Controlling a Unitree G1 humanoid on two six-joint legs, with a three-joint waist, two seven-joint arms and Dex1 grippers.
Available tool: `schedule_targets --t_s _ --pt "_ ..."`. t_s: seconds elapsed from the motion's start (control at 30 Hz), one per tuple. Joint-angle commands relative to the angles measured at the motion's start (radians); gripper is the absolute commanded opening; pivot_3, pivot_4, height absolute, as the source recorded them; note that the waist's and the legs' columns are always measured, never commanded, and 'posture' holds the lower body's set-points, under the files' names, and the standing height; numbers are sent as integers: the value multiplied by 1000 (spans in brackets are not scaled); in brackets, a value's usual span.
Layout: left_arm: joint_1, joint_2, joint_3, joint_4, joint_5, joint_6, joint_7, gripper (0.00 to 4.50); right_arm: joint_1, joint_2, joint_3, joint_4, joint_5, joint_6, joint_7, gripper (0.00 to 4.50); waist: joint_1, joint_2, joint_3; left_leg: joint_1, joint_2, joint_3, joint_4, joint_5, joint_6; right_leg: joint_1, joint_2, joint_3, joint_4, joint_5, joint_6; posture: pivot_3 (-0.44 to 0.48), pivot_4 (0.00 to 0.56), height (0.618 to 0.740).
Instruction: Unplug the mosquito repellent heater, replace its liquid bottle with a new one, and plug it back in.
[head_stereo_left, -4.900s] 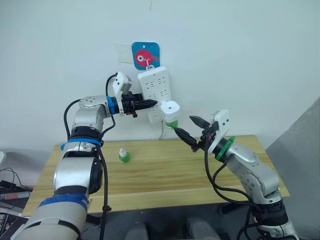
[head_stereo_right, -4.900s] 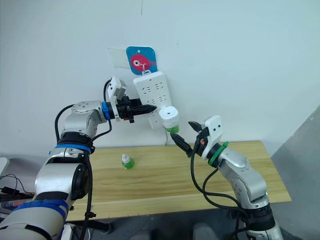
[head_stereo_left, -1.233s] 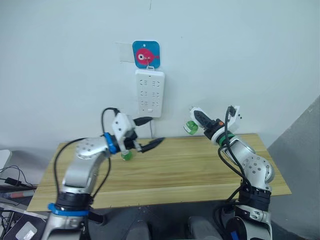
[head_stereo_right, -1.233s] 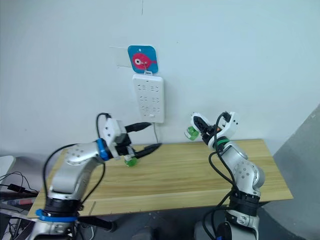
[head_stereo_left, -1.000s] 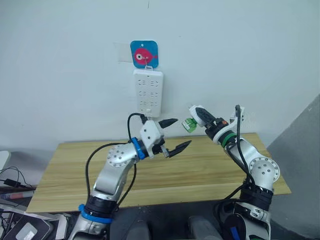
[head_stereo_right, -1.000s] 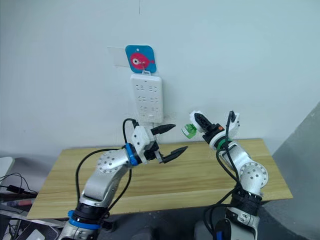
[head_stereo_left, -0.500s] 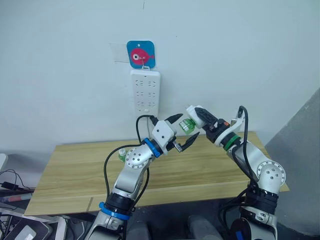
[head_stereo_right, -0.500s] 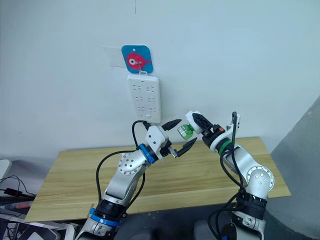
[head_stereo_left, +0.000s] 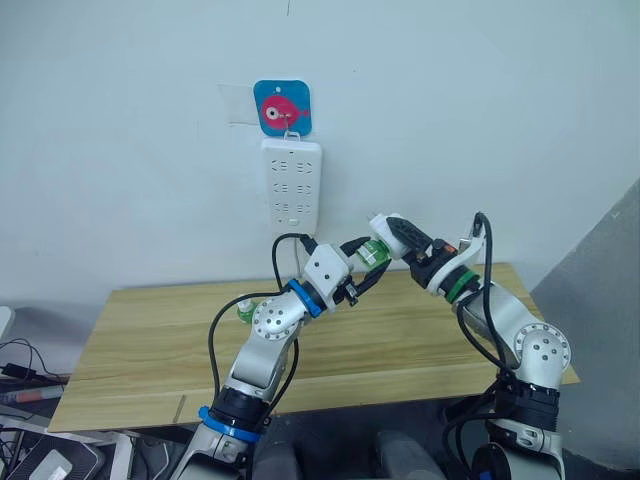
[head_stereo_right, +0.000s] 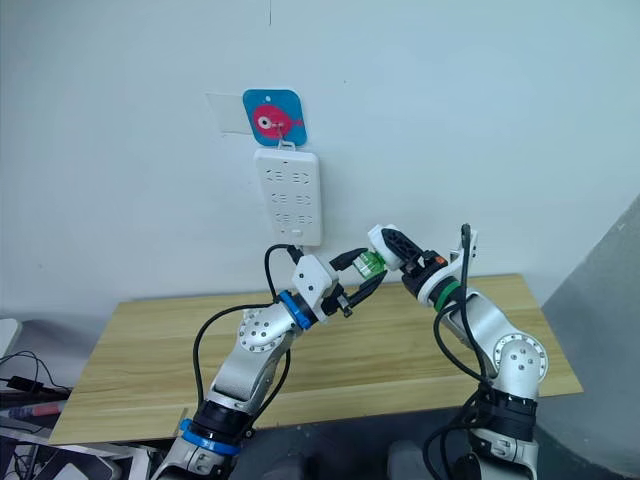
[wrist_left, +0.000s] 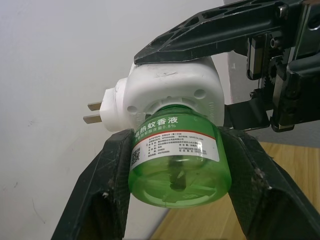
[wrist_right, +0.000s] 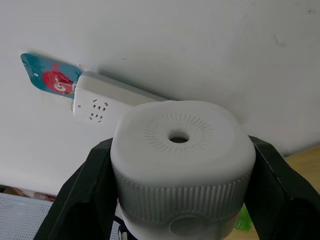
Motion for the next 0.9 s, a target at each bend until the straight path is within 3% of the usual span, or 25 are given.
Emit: schedule_targets --t_s 0.03,0.07,0.23,0.57,0.9 --pt "5 -8 -6 -12 5 -22 19 2246 -4 -15 21 -48 56 -22 10 2946 0 0 0 0 0 0 -1 0 0 0 0 0 -1 0 0 -66 89 740" --pt "5 -8 -6 -13 6 -20 22 2246 1 -29 32 -50 67 -9 23 2946 0 0 0 0 0 0 -2 0 0 0 0 0 -2 0 0 -67 88 740" --pt "-5 29 -12 -7 -10 -35 -30 2246 -1 -176 91 -1 99 110 150 4481 1 0 0 -2 0 0 -4 0 1 -1 0 0 -4 0 0 -73 83 740" --pt "26 127 -49 9 -11 -120 -174 2246 -139 -456 146 310 -9 330 514 4481 3 0 0 -2 0 0 -5 -1 1 -1 0 -1 -5 -1 -1 -61 79 740" --pt "-6 186 -76 79 19 -250 -240 2246 -205 -541 215 371 -90 533 732 4481 14 0 0 -2 0 0 -5 -1 2 -1 0 -1 -5 -2 -1 -42 80 740"
